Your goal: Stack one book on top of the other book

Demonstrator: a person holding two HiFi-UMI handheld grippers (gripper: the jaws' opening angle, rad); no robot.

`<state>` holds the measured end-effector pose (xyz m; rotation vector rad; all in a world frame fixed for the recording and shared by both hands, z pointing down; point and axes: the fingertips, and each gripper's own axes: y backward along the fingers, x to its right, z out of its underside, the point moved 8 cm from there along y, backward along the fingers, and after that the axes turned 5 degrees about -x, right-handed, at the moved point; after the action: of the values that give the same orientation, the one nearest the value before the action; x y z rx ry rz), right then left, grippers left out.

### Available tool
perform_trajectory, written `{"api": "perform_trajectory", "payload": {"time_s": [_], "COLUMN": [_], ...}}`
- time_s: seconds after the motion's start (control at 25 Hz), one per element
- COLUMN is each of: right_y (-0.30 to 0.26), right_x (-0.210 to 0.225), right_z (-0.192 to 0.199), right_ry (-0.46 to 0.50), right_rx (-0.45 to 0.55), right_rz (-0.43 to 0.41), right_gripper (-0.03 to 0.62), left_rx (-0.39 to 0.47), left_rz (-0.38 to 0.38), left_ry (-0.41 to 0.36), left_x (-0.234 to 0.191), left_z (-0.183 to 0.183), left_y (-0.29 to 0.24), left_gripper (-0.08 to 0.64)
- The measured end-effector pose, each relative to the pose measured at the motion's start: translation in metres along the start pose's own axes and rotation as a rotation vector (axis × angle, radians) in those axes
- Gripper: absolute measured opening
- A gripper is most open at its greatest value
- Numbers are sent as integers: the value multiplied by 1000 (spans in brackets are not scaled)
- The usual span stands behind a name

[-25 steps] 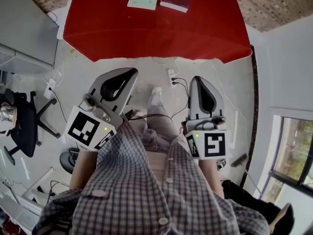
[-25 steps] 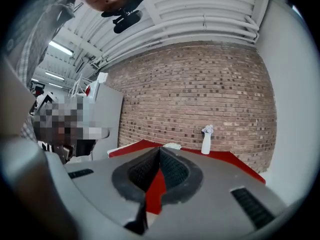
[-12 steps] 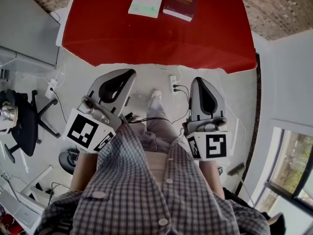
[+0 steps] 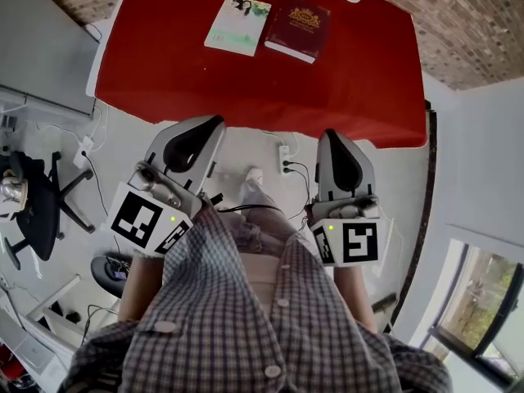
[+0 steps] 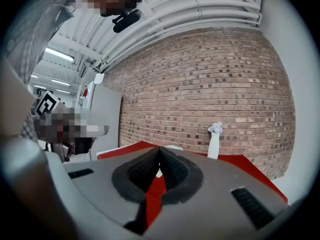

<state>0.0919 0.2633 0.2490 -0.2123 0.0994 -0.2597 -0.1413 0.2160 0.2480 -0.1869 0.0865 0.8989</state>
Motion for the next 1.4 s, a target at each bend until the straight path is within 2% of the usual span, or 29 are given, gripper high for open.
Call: {"api": "perform_trajectory", "payload": {"time_s": [0.36, 0.6, 0.8, 0.96, 1.4], "right_y": [-41, -58, -67, -78, -123], "right_x": [55, 79, 85, 84, 78], "right_z": [-6, 0, 1, -3, -15], "right_ry": [-26, -83, -35, -30, -36], "right_rx": [24, -43, -70, -21, -35], "right_rz": [-42, -55, -88, -91, -29], "right_gripper": [8, 8, 8, 8, 8], "left_rx": [-3, 4, -2, -14, -29], "left_rz": [-58, -92, -96, -100, -33], "left_ry": [-22, 0, 2, 15, 14], "left_x": [-5, -13, -18, -29, -82], "left_z": [-10, -14, -18, -18, -25], "left_y": [-48, -69, -83, -89, -116], "left_gripper": [8, 8, 8, 8, 8]}}
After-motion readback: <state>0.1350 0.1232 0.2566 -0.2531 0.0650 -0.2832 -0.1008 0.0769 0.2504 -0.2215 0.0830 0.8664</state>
